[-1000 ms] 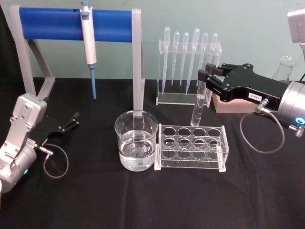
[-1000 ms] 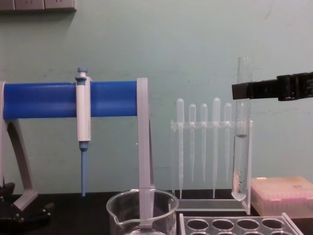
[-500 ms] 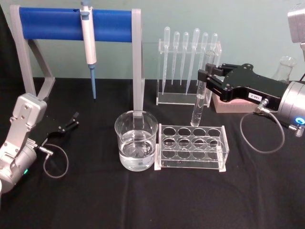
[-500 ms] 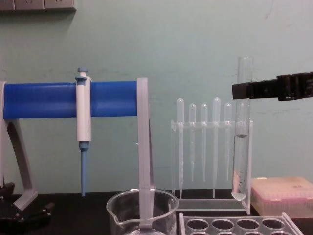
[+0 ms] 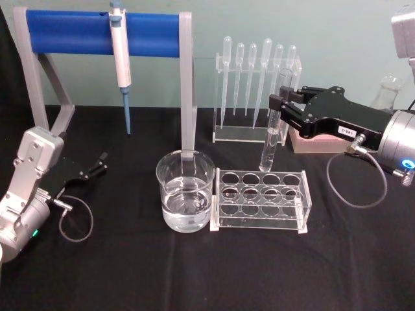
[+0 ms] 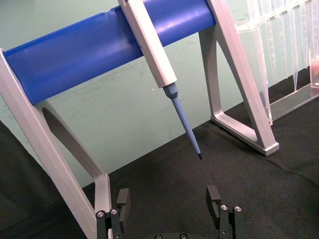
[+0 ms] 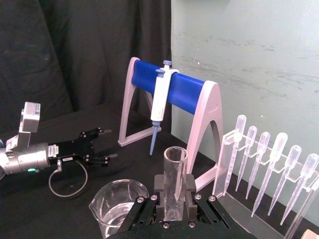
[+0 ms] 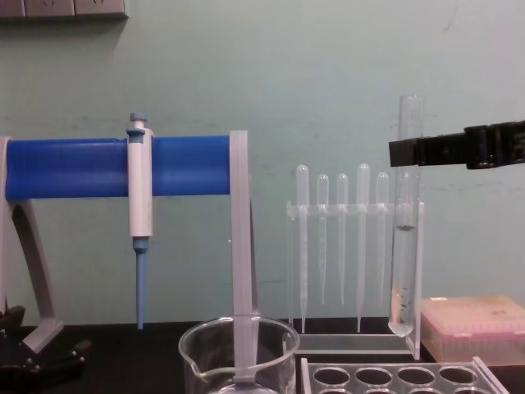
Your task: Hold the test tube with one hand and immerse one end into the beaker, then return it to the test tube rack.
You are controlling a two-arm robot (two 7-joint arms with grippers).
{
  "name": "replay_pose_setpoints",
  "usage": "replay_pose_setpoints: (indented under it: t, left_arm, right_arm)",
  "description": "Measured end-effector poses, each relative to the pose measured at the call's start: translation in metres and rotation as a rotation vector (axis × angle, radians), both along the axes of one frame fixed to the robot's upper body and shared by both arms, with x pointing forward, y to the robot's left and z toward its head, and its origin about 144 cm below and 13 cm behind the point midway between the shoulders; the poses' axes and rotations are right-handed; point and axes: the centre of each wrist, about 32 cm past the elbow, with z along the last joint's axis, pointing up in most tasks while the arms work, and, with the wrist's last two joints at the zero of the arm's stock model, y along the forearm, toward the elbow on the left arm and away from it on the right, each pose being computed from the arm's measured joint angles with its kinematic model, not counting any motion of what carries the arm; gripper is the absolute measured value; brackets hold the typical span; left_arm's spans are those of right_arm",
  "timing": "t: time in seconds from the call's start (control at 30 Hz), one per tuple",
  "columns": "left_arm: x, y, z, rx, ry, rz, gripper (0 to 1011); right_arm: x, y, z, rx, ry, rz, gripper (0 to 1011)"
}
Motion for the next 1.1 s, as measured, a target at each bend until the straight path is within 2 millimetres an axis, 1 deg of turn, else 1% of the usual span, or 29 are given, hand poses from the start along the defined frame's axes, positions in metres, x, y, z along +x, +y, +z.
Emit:
replay_pose_setpoints:
  t: [0.83,0.93,1.1]
  left_arm:
    - [0.000,0.000,0.000,0.000,0.000,0.000,1000]
    - [0.000,0.000,0.000,0.000,0.000,0.000,1000]
    - [0.000,0.000,0.000,0.000,0.000,0.000,1000]
  right_arm:
    - [0.000,0.000,0.000,0.000,0.000,0.001,241]
    - [0.003,0.007,0.003,-0.004,-0.010,0.018,241]
    - [0.010,0.030,0.011,-0.007,-0.034,0.071,241]
